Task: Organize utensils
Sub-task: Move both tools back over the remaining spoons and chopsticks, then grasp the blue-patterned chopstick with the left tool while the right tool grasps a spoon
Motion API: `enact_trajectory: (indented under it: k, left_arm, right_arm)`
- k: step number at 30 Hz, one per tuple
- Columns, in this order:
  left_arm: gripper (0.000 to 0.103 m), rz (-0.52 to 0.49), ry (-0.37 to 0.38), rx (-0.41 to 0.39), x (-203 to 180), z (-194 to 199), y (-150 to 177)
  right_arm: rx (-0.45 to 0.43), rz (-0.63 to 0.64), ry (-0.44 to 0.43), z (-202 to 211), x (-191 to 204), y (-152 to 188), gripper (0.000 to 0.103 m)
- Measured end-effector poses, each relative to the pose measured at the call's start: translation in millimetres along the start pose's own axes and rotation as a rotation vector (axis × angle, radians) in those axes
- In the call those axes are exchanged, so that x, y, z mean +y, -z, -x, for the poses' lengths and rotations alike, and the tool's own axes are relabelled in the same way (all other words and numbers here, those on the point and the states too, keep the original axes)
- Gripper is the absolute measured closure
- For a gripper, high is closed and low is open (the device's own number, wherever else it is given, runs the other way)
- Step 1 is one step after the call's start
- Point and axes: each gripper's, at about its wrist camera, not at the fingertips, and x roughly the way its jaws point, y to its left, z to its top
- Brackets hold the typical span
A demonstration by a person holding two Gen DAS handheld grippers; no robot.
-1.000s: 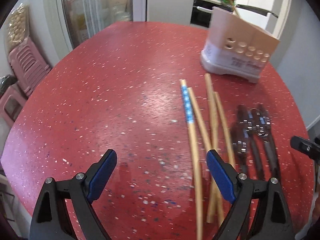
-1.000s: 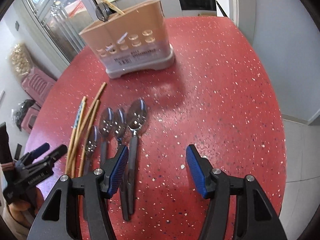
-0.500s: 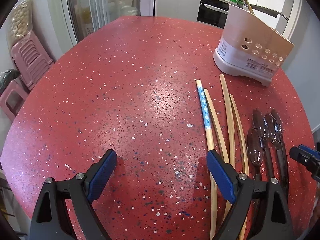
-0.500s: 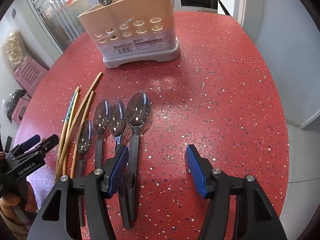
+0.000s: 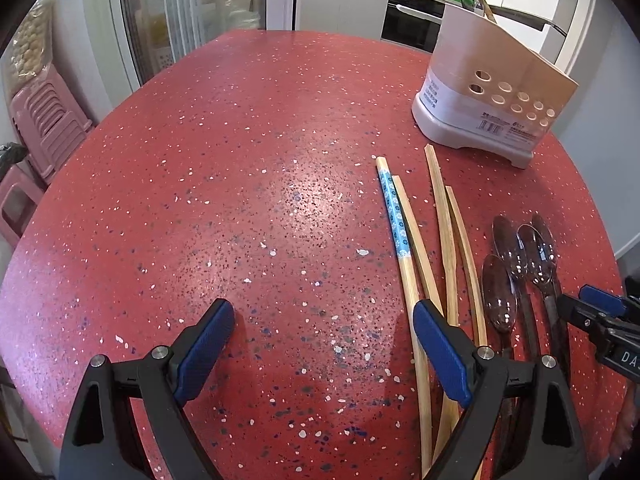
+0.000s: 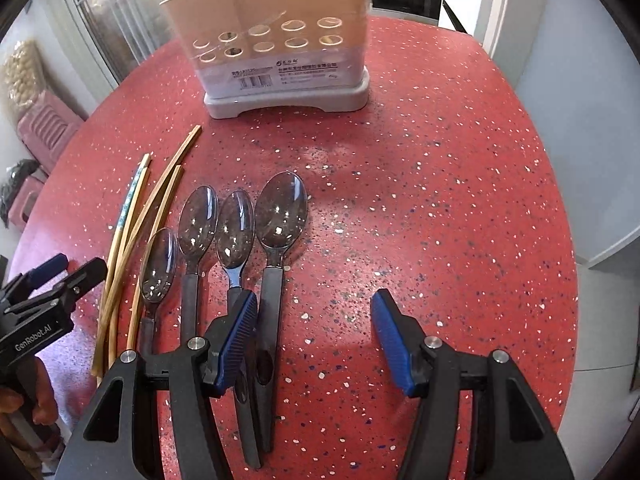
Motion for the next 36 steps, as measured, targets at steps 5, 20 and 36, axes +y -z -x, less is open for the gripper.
enact_trajectory:
  k: [5,20,36]
  left_arm:
    - [0.000,-0.006,0.000,0.007,3,-2,-5]
    - [0.000,-0.033,0.024,0.025,-1,-6,-8]
    - [0.000,-0.113,-0.021,0.106,-10,-20,-32]
  right_arm:
    - [0.020,0.055,0.052,-5,11,-6,0.039]
    - [0.033,0.067,0.049,-8,15,-12,0.040]
    - [0.090,0.079,0.044,-14,17,-27,0.043]
